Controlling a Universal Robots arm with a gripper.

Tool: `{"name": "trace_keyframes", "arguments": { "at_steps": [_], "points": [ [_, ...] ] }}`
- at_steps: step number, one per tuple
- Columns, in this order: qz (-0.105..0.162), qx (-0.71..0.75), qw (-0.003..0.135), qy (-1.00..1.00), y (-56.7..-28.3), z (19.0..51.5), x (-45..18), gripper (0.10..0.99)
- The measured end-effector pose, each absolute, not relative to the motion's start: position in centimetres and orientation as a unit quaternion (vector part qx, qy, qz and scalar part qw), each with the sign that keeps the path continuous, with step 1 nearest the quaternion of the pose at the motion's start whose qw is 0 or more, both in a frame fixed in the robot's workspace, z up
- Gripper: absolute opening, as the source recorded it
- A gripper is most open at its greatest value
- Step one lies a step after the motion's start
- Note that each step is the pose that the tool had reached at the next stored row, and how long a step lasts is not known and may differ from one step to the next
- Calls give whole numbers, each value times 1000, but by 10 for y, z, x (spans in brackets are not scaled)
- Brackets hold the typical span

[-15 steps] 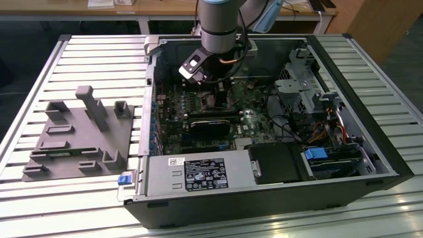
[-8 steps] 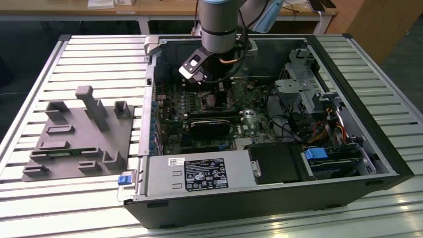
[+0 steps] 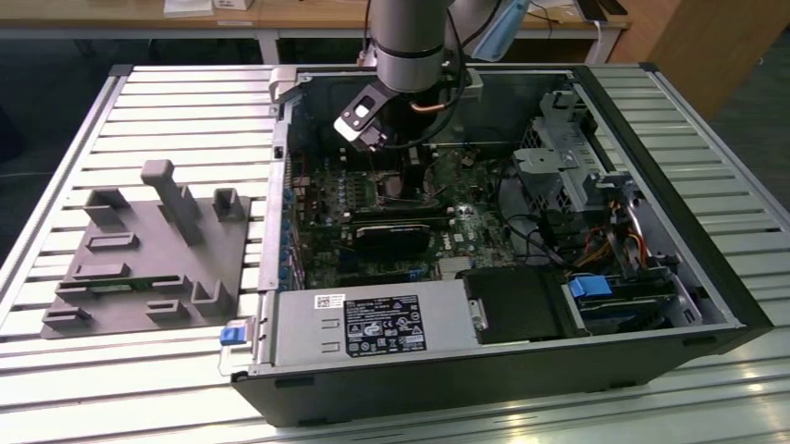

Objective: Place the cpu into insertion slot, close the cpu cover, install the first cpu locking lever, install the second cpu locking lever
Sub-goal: 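Place the cpu into insertion slot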

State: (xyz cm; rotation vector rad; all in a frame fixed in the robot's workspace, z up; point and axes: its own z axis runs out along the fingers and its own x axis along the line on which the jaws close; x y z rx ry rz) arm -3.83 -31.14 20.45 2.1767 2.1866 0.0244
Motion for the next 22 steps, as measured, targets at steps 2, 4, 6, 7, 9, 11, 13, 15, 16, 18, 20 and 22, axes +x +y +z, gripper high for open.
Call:
{"name": "trace_keyframes", "arguments": {
  "at_steps": [2,4,6,7,9,11,13,15,16,18,20,22],
  "points": [
    [8,705,28,708,-312,206,-38,537],
    [8,705,28,708,-313,206,-38,475],
    [8,705,28,708,-314,206,-38,416],
    [8,705,28,708,-314,207,-38,361],
    [7,705,27,708,-315,208,-38,243],
    [7,705,27,708,-315,208,-38,243],
    [7,705,27,708,-315,208,-38,125],
    [7,705,27,708,-315,209,-38,125],
    [7,705,27,708,-315,209,-38,106],
    [7,705,27,708,-315,209,-38,106],
    [7,705,27,708,-315,209,-38,106],
    [7,705,27,708,-315,209,-38,106]
  ]
}}
